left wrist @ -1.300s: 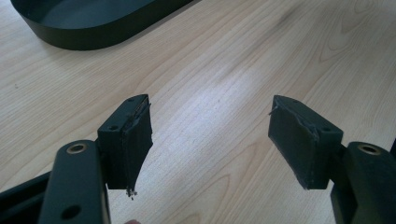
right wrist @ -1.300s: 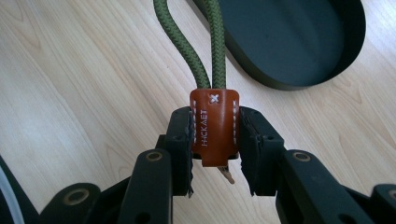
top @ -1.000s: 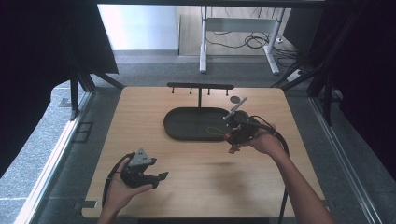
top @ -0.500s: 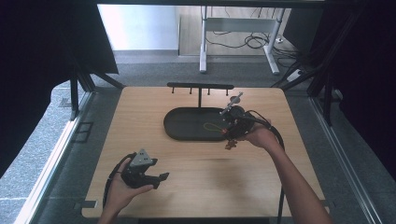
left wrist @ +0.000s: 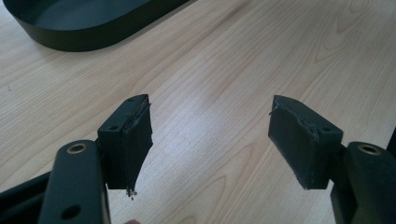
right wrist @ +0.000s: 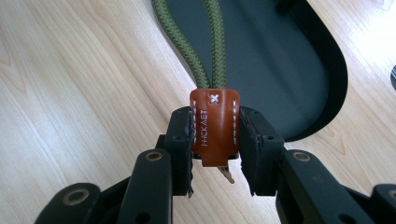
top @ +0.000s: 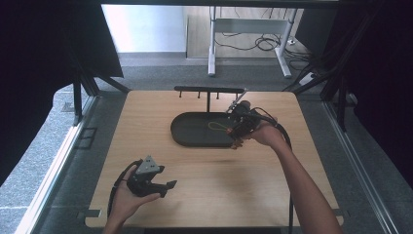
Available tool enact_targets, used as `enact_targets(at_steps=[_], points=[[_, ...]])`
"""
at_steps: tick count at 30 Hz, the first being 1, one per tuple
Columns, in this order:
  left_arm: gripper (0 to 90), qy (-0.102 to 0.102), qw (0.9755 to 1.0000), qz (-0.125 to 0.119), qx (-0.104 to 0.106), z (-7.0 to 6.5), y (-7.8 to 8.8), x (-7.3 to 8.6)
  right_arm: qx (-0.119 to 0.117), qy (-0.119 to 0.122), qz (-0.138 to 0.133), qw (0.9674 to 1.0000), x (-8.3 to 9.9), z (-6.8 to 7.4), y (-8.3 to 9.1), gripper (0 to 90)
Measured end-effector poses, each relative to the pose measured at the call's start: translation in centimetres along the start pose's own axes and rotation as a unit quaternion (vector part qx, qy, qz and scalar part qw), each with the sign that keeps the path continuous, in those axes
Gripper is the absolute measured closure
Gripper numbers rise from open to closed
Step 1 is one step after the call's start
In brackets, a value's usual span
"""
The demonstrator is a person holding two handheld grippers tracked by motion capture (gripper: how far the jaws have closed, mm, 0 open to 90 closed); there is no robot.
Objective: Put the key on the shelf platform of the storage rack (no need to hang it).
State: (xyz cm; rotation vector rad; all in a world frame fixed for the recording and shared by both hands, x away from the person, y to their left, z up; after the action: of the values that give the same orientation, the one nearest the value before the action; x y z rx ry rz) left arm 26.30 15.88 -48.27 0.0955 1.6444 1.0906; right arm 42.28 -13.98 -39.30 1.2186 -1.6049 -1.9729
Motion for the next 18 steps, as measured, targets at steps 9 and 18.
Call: enact_targets(at_steps=[9,18], points=[[30.9,0.000,1.0000,0.000,0.001,-0.1,-0.1,0.0,-0.005,-0.005,-0.001,1.0000,-1.0,-0.4,-0.5,67.2],[30.9,0.000,1.0000,0.004,0.003,0.1,-0.4,-0.1,-0.013,-0.002,-0.002,0.9999,-2.7,-0.8,-1.4,67.2]])
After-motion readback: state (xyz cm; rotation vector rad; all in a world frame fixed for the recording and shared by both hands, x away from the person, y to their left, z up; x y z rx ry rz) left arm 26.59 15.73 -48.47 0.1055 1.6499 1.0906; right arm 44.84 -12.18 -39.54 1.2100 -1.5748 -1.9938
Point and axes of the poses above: each handheld gripper's, and its own axes: y roughly backward along the jaws, x roughly out of its underside, z roughly to its left, the point moved 2 cm from there along -y, roughly forward along the jaws, and after that the axes turned 8 degrees about -y, right-handed, at the moved point
